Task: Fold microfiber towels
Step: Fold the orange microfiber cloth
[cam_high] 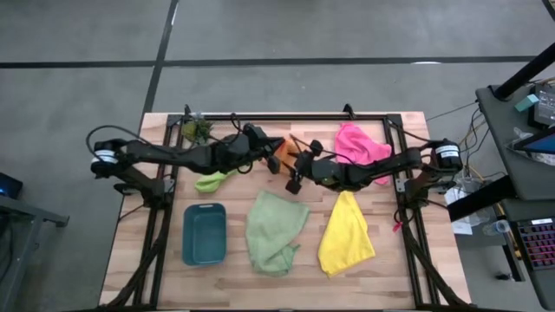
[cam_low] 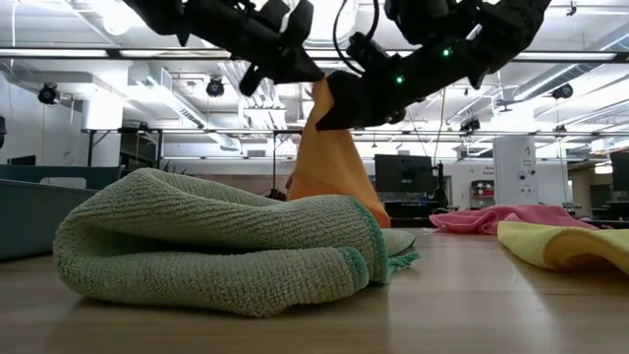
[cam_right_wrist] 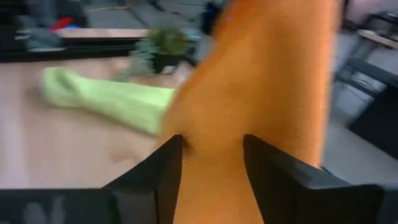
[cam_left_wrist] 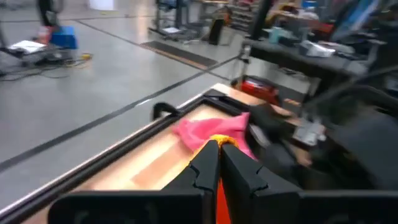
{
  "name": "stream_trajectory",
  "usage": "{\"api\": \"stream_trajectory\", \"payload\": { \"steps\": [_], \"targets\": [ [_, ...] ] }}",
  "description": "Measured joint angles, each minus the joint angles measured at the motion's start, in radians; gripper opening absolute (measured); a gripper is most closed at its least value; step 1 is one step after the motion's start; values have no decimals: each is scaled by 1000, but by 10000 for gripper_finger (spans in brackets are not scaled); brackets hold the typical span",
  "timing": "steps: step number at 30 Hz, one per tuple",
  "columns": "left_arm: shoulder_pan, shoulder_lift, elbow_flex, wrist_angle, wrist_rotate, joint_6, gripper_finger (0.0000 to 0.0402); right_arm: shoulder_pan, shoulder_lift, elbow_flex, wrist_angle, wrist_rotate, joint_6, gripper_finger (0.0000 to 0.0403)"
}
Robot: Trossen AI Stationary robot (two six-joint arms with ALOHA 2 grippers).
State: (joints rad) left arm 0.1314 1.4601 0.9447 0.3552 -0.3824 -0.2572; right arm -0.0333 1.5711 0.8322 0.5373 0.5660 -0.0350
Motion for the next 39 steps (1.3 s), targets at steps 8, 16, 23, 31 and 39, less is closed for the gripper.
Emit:
{"api": "stream_trajectory", "payload": {
  "steps": [8, 16, 23, 31, 39],
  "targets": [
    [-8, 13, -1, -6, 135, -33, 0, -4, 0, 0, 0, 18, -16, 125],
    [-3, 13, -2, -63, 145, 5, 4, -4, -3, 0, -31, 9, -47, 14],
    [26, 13, -4, -207, 143, 57, 63, -9, -8, 0, -140, 19, -3, 9],
    [42, 12, -21, -335, 142, 183, 100, -22, -10, -6, -173, -10, 120, 9],
    [39, 11, -103, -424, 185, 240, 101, -35, -82, -24, -157, -200, 154, 9]
  ]
}}
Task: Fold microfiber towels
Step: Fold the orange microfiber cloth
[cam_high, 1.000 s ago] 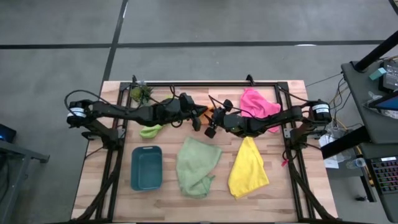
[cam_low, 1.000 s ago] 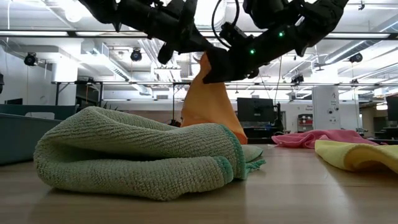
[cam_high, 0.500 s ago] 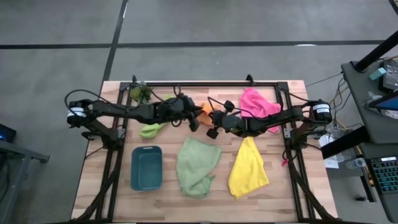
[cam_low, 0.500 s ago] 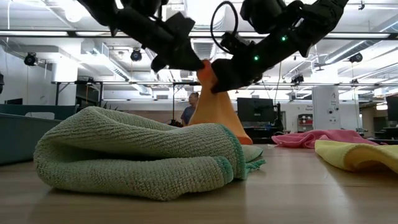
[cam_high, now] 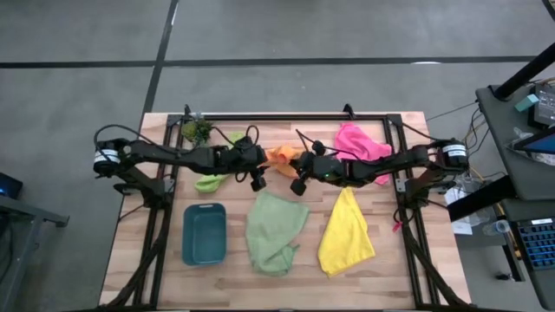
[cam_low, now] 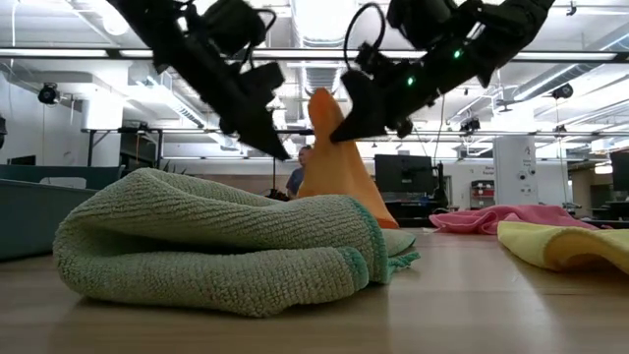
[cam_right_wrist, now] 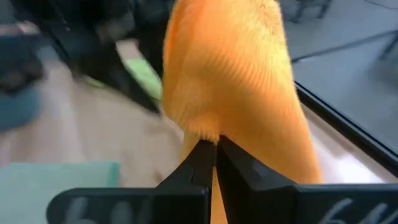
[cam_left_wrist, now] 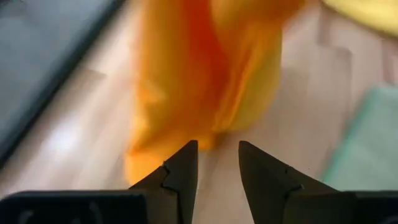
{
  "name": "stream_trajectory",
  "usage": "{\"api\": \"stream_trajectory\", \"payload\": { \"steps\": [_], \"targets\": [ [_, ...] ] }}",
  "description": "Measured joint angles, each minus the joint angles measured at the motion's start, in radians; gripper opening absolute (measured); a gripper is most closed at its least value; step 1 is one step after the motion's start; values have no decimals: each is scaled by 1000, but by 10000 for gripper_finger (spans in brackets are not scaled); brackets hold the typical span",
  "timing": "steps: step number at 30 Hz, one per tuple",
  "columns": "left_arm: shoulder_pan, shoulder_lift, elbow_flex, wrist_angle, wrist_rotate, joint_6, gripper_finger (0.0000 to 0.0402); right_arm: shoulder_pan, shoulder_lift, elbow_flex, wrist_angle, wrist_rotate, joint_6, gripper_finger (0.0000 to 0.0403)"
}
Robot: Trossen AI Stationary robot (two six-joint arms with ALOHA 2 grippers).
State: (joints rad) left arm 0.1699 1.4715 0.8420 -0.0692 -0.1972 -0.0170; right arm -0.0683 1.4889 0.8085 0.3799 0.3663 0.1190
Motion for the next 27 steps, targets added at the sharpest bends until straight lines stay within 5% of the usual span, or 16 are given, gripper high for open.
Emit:
{"api": "stream_trajectory", "payload": {
  "steps": [6, 19, 27],
  "targets": [
    [-14, 0, -111, 217, 191, -49, 101, -20, -121, -31, -1, -147, 35, 8],
    [-20, 0, -200, 524, 289, -117, 101, -26, -223, -56, -1, -192, 66, 8],
    [-19, 2, -218, 533, 264, -225, 102, -26, -223, -59, 11, -192, 67, 8]
  ]
}}
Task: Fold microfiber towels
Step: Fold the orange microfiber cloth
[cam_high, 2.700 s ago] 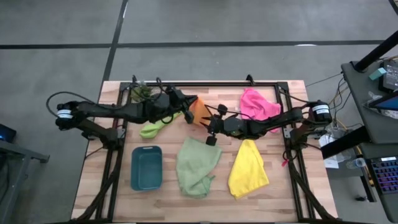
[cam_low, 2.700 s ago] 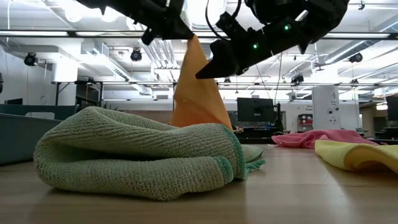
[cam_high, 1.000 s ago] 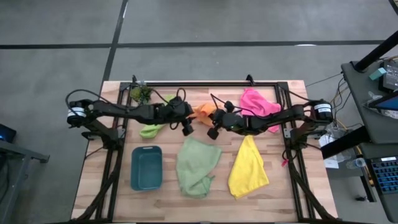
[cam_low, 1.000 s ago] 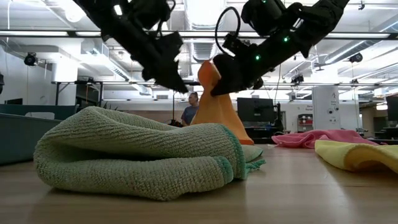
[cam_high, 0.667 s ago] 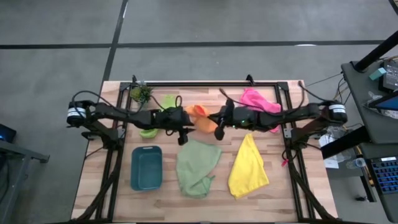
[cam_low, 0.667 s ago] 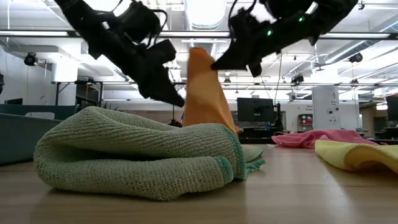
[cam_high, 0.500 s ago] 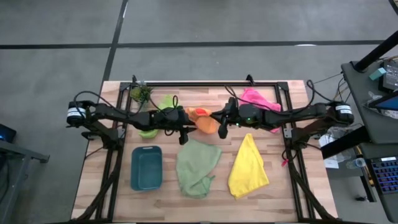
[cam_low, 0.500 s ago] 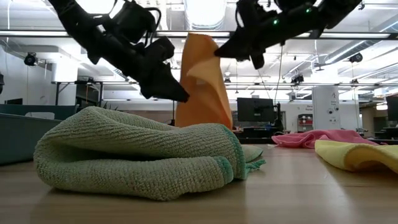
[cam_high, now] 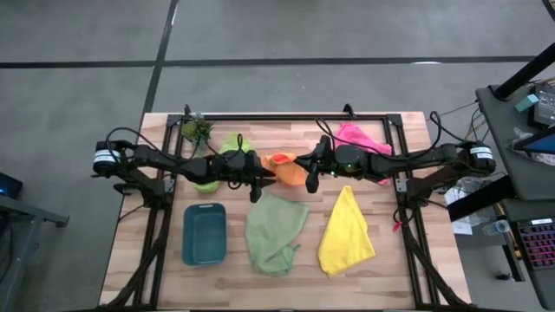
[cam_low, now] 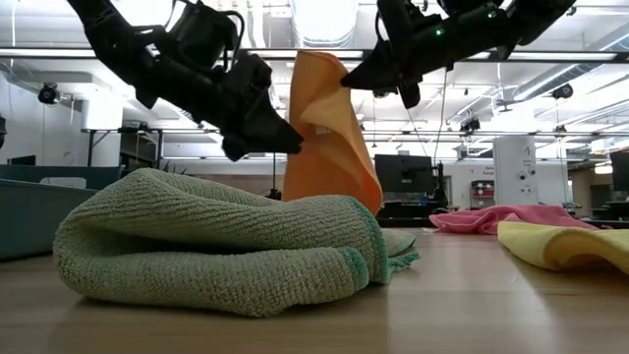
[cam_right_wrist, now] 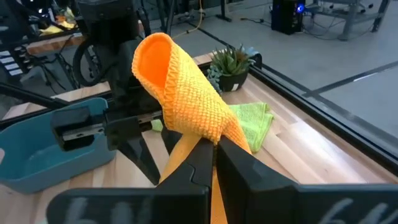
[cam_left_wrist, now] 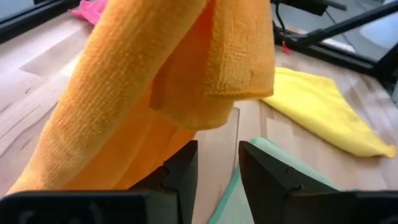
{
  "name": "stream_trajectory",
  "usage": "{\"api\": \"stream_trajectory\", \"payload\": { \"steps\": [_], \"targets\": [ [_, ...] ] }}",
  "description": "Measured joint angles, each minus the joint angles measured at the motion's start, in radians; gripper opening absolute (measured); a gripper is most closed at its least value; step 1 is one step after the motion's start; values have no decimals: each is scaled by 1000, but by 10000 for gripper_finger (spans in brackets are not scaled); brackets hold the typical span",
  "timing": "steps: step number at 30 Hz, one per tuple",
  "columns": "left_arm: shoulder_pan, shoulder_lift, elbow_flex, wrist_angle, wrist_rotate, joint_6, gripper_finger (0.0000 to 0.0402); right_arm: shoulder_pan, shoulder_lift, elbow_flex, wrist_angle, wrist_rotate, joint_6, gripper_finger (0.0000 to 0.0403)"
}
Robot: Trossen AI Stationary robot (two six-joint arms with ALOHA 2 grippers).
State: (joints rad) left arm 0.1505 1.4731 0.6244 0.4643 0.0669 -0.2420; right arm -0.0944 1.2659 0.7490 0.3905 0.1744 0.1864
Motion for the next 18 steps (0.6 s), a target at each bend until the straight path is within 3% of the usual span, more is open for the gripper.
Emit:
{"api": "stream_trajectory", "payload": {
  "steps": [7, 13, 18],
  "targets": [
    [0, 6, -4, 14, -35, -45, 150, 0, 0, 0, 3, -2, -4, 8],
    [0, 116, -9, 217, -100, -72, 199, 0, 0, -2, 8, -3, -7, 8],
    [-1, 221, -4, 373, -99, -62, 205, 2, 0, -4, 11, -2, -12, 8]
  ]
}}
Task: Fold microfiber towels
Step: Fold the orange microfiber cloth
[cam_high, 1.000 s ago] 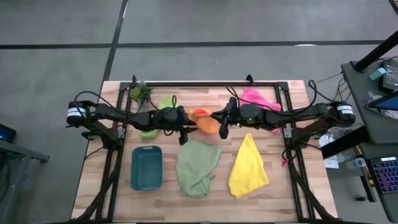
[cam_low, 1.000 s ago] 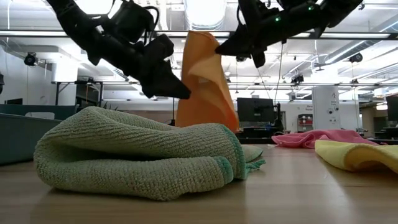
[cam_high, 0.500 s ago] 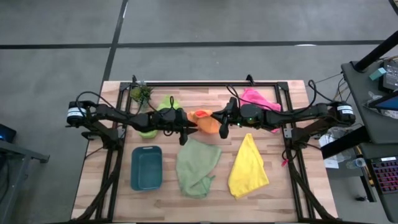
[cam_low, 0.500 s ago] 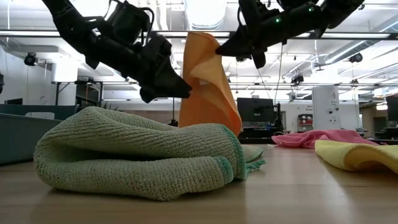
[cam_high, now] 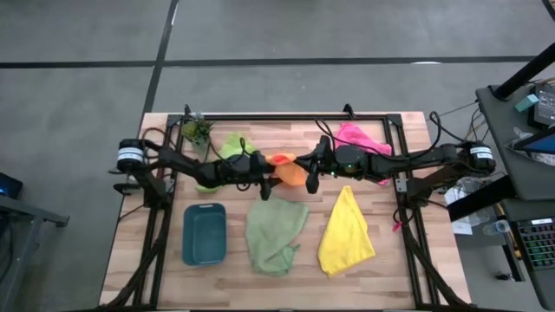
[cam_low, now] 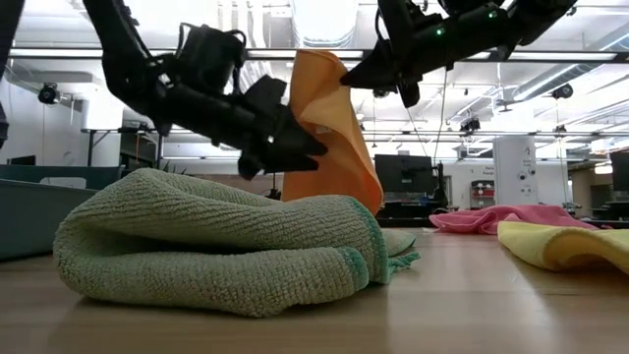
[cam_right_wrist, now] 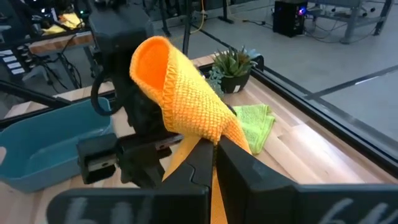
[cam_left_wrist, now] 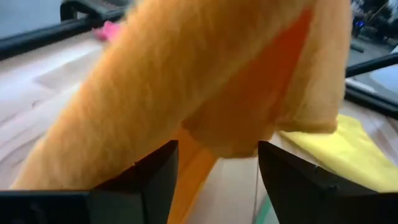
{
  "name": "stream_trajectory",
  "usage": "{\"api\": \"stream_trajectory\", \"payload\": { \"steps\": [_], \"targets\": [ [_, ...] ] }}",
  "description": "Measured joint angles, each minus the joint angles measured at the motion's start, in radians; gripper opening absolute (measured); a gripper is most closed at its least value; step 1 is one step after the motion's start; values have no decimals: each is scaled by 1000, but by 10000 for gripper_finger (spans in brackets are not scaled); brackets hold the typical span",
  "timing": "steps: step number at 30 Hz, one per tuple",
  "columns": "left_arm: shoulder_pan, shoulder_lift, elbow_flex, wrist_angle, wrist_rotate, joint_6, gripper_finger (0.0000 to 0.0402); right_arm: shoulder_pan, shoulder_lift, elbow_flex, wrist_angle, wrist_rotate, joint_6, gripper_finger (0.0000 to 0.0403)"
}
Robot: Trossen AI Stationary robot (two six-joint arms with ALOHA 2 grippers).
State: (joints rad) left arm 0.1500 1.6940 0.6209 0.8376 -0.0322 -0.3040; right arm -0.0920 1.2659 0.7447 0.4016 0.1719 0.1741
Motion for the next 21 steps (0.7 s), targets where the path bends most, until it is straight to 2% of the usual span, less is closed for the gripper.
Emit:
{"api": "stream_trajectory", "payload": {
  "steps": [3, 6, 10, 14, 21],
  "targets": [
    [-7, 27, 1, 96, 0, 46, 192, 0, 0, -8, 0, 0, -1, 8],
    [-18, 27, 0, 155, 0, 91, 162, 0, 0, -19, -1, 1, 0, 8],
    [-32, 18, 0, 191, 0, 140, 100, 0, 0, -31, -1, 2, 0, 8],
    [-42, 8, 0, 195, 0, 160, 18, 0, 0, -32, 0, 3, -1, 8],
    [-70, -46, -1, 195, 1, 158, 1, 0, 5, -43, -7, 7, 0, 9]
  ]
}}
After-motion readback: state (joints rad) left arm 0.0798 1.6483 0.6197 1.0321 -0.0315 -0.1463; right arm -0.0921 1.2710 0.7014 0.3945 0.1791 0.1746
